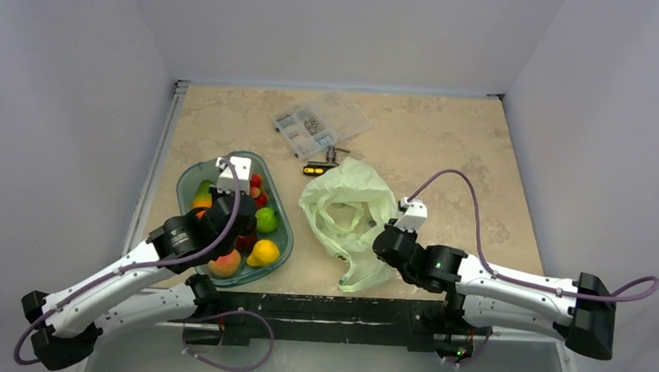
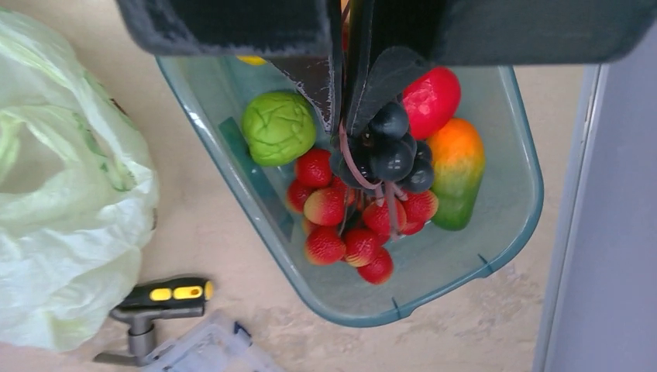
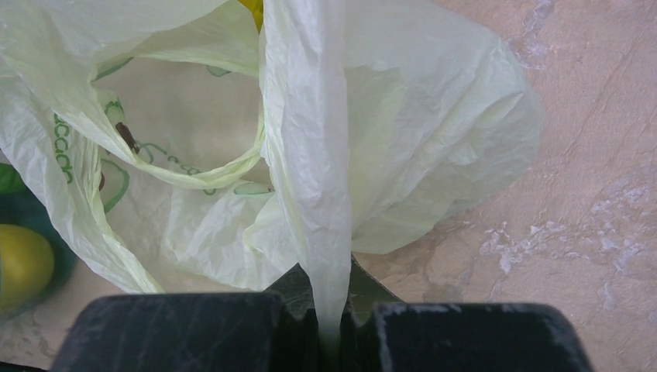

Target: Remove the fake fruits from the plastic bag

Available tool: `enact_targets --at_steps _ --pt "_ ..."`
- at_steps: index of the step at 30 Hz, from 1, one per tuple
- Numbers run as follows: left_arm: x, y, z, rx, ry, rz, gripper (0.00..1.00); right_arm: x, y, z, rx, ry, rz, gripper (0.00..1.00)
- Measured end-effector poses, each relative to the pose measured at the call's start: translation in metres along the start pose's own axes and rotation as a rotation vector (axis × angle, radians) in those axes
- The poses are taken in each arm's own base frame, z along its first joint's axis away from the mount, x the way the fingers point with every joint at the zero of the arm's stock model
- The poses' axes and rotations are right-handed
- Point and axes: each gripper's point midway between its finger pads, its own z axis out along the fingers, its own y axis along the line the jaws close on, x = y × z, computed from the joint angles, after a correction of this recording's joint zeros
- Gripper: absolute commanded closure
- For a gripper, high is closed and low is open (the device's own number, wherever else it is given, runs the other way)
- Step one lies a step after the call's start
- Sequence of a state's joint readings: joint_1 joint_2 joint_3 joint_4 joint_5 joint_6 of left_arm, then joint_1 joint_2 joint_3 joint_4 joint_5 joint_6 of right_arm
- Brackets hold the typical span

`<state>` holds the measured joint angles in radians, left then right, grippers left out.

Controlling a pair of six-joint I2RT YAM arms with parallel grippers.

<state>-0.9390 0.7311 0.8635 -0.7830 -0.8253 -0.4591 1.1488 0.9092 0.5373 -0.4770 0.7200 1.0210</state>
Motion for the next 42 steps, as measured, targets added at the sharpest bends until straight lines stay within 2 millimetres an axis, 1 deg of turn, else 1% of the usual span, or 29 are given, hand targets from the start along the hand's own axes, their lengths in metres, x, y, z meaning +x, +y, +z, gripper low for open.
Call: enact_targets --at_steps 3,4,5,7,8,9,10,12,16,20,22,25,27,29,32,34,38,40,42 --pt "0.017 0.005 0.012 -0.082 0.031 0.005 1.0 0.002 -0.001 0.001 0.006 0.004 -0.008 1.0" --pt "0.023 0.007 0.015 -0.11 0.044 0.003 0.93 0.002 -0.001 0.001 0.007 0.005 -0.011 1.0" --pt "0.029 0.008 0.019 -0.138 0.06 -0.003 0.8 0.002 -0.001 0.002 0.007 0.005 -0.012 1.0" --pt "0.039 0.012 0.022 -0.194 0.086 -0.021 0.51 0.002 -0.001 0.001 0.006 0.005 -0.011 1.0" --pt "0.042 0.014 0.022 -0.216 0.093 -0.026 0.4 0.002 -0.001 0.001 0.006 0.005 -0.011 1.0" --pt "0.046 0.017 0.022 -0.242 0.102 -0.04 0.34 0.002 -0.001 0.001 0.006 0.005 -0.011 1.0" --pt "0.049 0.02 0.022 -0.265 0.11 -0.047 0.29 0.001 0.0 0.001 0.004 0.004 -0.009 1.0" --pt "0.052 0.023 0.021 -0.295 0.123 -0.065 0.23 0.0 0.0 0.0 -0.002 0.001 -0.004 1.0" --pt "0.045 0.02 0.017 -0.281 0.126 -0.109 0.21 -0.001 0.001 -0.001 -0.008 -0.001 0.001 1.0" --pt "0.032 0.003 0.012 -0.163 0.112 -0.196 0.21 -0.001 0.001 -0.001 -0.008 -0.001 -0.002 1.0" --pt "0.021 -0.013 0.009 -0.056 0.096 -0.249 0.21 -0.001 0.001 -0.001 -0.007 0.0 -0.003 1.0" --pt "0.004 -0.044 0.004 0.123 0.073 -0.324 0.22 -0.001 0.001 0.0 -0.008 0.0 -0.003 1.0" --pt "-0.002 -0.064 0.001 0.228 0.071 -0.35 0.24 0.0 0.002 0.0 -0.008 0.0 -0.003 1.0" --pt "-0.005 -0.089 0.0 0.333 0.083 -0.37 0.26 0.0 0.002 0.0 -0.008 0.001 -0.004 1.0" --pt "0.002 -0.123 0.002 0.454 0.131 -0.376 0.28 -0.001 0.003 0.0 -0.012 -0.001 -0.003 1.0" --pt "0.011 -0.147 0.006 0.527 0.174 -0.38 0.32 -0.001 0.003 0.0 -0.014 -0.002 -0.001 1.0" --pt "0.041 -0.195 0.018 0.657 0.274 -0.422 0.42 -0.001 0.005 0.0 -0.018 -0.002 0.001 1.0" --pt "0.056 -0.215 0.023 0.696 0.31 -0.436 0.44 -0.001 0.005 0.0 -0.019 -0.001 -0.002 1.0" --pt "0.065 -0.234 0.024 0.729 0.326 -0.432 0.47 -0.001 0.005 0.0 -0.021 0.001 -0.003 1.0"
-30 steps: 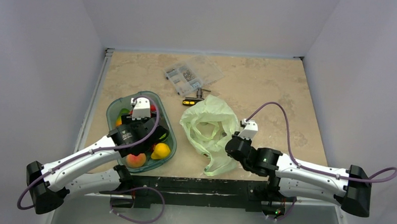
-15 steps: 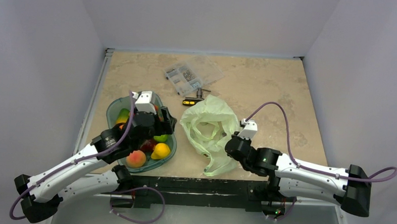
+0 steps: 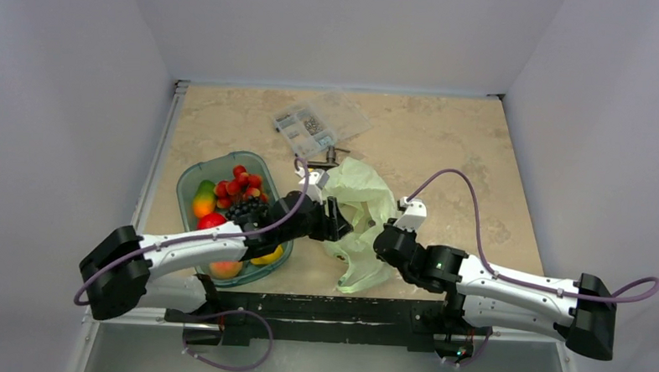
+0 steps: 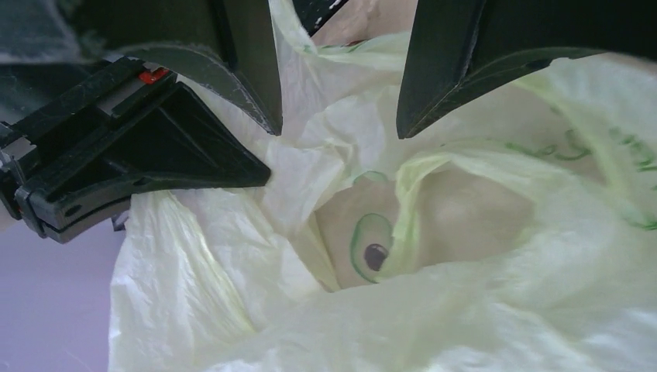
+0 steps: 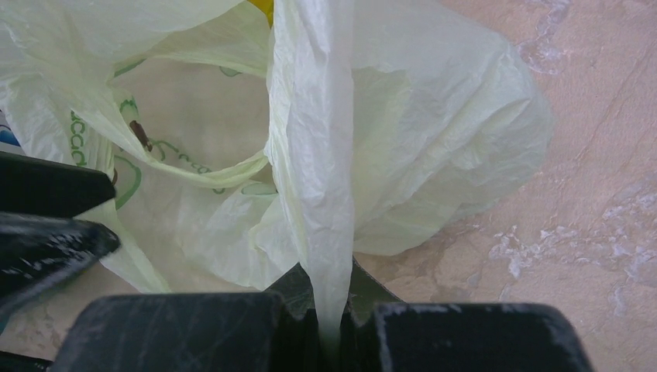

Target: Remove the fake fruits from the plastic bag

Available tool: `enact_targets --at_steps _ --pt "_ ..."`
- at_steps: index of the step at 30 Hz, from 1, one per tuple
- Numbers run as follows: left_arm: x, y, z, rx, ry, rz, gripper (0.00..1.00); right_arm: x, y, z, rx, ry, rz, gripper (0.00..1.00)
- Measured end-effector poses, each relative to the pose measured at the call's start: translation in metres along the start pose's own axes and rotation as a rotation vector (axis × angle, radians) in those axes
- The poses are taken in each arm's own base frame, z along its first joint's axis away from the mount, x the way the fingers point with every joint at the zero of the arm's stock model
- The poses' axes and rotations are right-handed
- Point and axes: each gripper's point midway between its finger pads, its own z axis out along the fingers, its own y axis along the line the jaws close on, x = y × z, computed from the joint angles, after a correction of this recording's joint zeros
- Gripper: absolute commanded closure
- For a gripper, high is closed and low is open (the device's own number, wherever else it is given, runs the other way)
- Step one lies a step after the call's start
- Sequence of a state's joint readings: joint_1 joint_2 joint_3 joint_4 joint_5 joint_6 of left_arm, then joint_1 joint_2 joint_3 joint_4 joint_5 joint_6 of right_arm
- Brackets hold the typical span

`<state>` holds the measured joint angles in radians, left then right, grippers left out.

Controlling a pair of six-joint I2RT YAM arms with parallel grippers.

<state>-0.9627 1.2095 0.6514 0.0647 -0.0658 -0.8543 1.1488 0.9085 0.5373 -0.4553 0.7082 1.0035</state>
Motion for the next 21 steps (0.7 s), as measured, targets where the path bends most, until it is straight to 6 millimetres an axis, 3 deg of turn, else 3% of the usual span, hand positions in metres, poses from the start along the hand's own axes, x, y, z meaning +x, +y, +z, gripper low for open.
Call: enact_targets --at_steps 4,8,14,21 --pt "0.015 -0.029 0.02 0.077 0.0 0.045 0.54 0.001 0.0 0.0 -0.003 0.003 -0.001 1.0" --pt "0.012 -0.052 0.045 0.136 -0.055 0.039 0.7 0.002 0.001 0.0 -0.007 0.011 -0.002 1.0" --pt "0.011 -0.032 0.083 0.067 -0.151 0.002 0.77 0.001 0.003 -0.002 -0.019 0.012 0.006 1.0" --pt "-0.003 -0.024 0.102 0.034 -0.269 -0.024 0.77 -0.005 0.004 -0.006 -0.038 0.0 0.025 1.0"
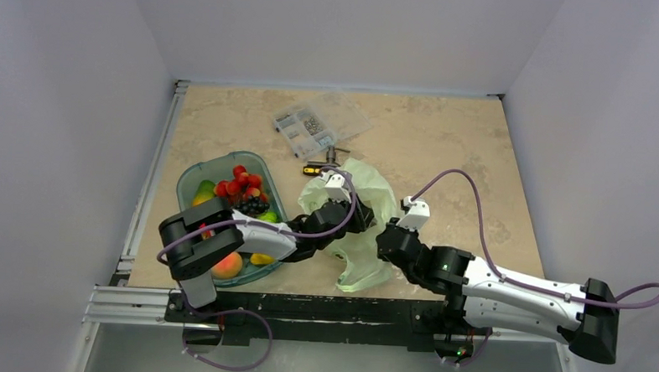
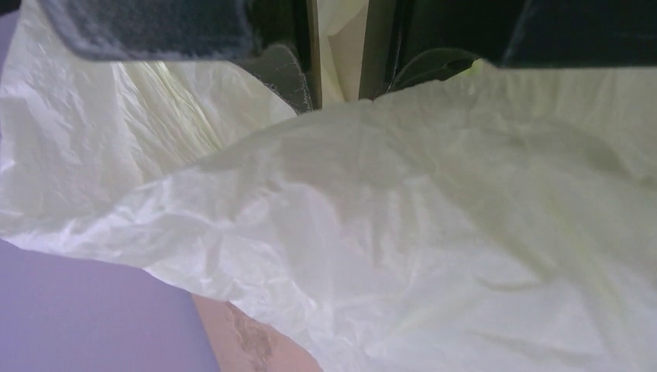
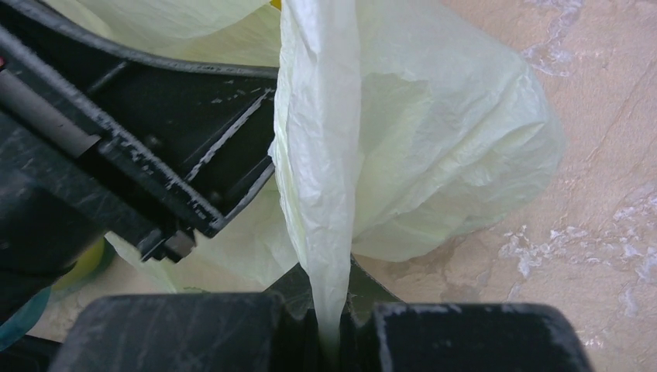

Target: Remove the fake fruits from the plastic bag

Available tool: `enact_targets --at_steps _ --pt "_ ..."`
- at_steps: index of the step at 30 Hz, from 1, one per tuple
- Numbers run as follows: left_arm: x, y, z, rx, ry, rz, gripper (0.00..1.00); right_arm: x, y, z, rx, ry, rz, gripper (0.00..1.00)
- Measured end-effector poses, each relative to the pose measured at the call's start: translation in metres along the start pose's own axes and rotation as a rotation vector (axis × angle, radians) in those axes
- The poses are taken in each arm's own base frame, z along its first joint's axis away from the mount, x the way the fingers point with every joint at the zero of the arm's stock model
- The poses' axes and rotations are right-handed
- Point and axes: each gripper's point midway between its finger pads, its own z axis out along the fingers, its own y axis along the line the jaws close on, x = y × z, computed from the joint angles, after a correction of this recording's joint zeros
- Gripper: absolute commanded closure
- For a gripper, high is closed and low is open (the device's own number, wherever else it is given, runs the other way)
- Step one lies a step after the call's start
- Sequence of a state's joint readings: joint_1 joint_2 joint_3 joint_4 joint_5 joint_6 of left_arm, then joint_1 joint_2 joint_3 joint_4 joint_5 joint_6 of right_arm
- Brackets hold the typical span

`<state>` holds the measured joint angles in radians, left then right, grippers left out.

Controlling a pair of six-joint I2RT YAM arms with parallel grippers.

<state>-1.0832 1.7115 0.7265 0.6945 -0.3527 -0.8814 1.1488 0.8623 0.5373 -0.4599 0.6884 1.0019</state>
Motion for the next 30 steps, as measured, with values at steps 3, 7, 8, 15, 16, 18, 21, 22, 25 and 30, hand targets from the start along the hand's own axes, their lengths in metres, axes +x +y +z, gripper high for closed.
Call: enact_targets --at_steps 3,7,8,15,16,18,21,22,25,30 --pt "-0.003 -0.001 0.014 -0.012 -0.036 -0.002 0.77 -0.001 0.001 -0.001 -0.005 -0.003 0.005 1.0" --pt "-0.008 -0.003 0.031 -0.037 -0.065 0.038 0.76 -0.001 0.0 -0.001 -0.001 -0.001 0.001 1.0" --pt "-0.01 -0.005 0.036 -0.044 -0.071 0.059 0.75 -0.001 -0.001 -0.001 0.0 -0.001 0.001 1.0" --pt "-0.041 -0.014 0.054 -0.103 -0.127 0.197 0.66 0.0 -0.001 -0.001 0.002 0.0 -0.002 1.0" --pt "-0.044 -0.009 0.055 -0.125 -0.122 0.213 0.63 0.0 -0.002 -0.001 0.003 0.001 -0.003 1.0" --pt "-0.049 0.006 0.057 -0.176 -0.106 0.253 0.61 0.0 -0.003 -0.002 0.005 0.003 -0.005 1.0" --pt "-0.056 0.028 0.058 -0.242 -0.08 0.298 0.55 -0.001 -0.003 -0.003 0.001 0.0 -0.001 1.0" --pt "-0.058 0.033 0.058 -0.256 -0.072 0.312 0.53 -0.002 -0.003 -0.004 0.0 -0.001 0.001 1.0" --pt "-0.06 0.047 0.057 -0.299 -0.044 0.354 0.49 -0.002 -0.004 -0.004 0.0 -0.001 0.0 1.0" --pt "-0.059 0.058 0.055 -0.338 0.002 0.403 0.39 -0.001 -0.006 -0.004 0.007 0.003 -0.006 1.0"
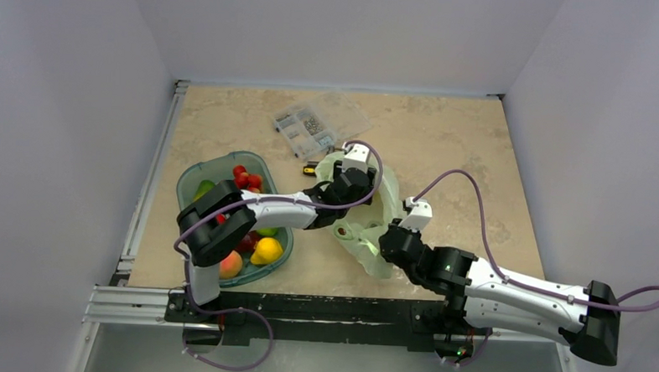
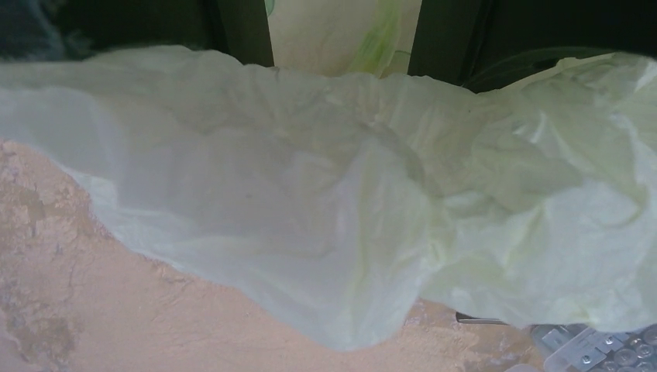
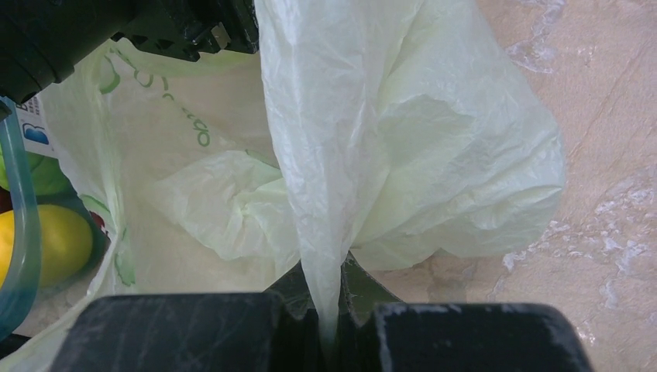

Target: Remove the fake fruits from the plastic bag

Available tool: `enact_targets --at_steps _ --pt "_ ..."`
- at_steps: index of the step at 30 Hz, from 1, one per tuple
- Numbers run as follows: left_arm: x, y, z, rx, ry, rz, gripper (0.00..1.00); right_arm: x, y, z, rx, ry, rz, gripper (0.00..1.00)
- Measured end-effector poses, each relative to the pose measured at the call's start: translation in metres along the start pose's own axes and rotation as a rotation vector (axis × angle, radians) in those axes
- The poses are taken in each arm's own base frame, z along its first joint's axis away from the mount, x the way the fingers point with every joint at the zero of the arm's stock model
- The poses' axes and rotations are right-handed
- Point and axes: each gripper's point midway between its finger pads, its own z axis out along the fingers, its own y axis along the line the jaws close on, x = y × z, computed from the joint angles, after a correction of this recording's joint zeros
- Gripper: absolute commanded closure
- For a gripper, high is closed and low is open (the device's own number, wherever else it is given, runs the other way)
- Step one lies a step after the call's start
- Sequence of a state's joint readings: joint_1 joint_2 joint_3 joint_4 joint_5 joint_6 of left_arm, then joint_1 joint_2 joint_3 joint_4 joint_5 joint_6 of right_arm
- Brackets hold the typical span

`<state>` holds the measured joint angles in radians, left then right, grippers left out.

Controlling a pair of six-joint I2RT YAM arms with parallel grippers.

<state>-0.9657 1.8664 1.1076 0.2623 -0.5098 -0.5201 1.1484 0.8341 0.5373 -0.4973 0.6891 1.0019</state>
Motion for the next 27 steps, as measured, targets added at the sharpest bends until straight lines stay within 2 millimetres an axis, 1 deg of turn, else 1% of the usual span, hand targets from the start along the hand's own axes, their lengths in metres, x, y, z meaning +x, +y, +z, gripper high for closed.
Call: enact_targets --at_steps 4,7,9,11,12,13,14,16,17,20,23,27 --pt "0.006 0.004 0.004 -0.015 0.021 0.032 0.35 0.001 -0.001 0.0 0.003 0.002 -0.003 1.0" --pt "0.015 0.009 0.006 -0.032 0.048 0.066 0.31 0.001 -0.001 0.0 0.003 0.003 -0.004 1.0" --pt "0.02 0.012 0.005 -0.042 0.067 0.084 0.26 0.001 -0.001 0.0 0.004 0.003 -0.004 1.0" --pt "0.024 0.015 0.004 -0.042 0.089 0.094 0.26 0.001 -0.001 0.0 0.005 0.003 -0.005 1.0" --pt "0.028 0.015 0.003 -0.034 0.109 0.096 0.27 0.001 -0.001 0.0 0.005 0.003 -0.005 1.0" --pt "0.031 0.016 0.002 -0.02 0.131 0.093 0.31 0.001 -0.001 0.0 0.004 0.003 -0.004 1.0" --pt "0.033 0.017 0.001 -0.002 0.147 0.083 0.39 0.001 -0.001 0.0 0.004 0.002 -0.004 1.0" --pt "0.036 0.02 -0.003 0.057 0.177 0.054 0.58 0.001 0.0 0.001 0.003 0.003 -0.003 1.0" --pt "0.037 0.024 -0.005 0.084 0.191 0.035 0.66 0.001 0.0 0.001 0.003 0.004 -0.004 1.0" --pt "0.033 0.035 -0.009 0.13 0.221 -0.002 0.92 0.004 0.0 0.004 0.01 0.011 -0.013 1.0" --pt "0.018 0.037 -0.019 0.195 0.218 -0.037 1.0 0.009 -0.002 0.007 0.028 0.023 -0.027 1.0" --pt "-0.008 0.019 -0.044 0.314 0.202 -0.059 1.0 0.014 -0.005 0.01 0.054 0.036 -0.039 1.0"
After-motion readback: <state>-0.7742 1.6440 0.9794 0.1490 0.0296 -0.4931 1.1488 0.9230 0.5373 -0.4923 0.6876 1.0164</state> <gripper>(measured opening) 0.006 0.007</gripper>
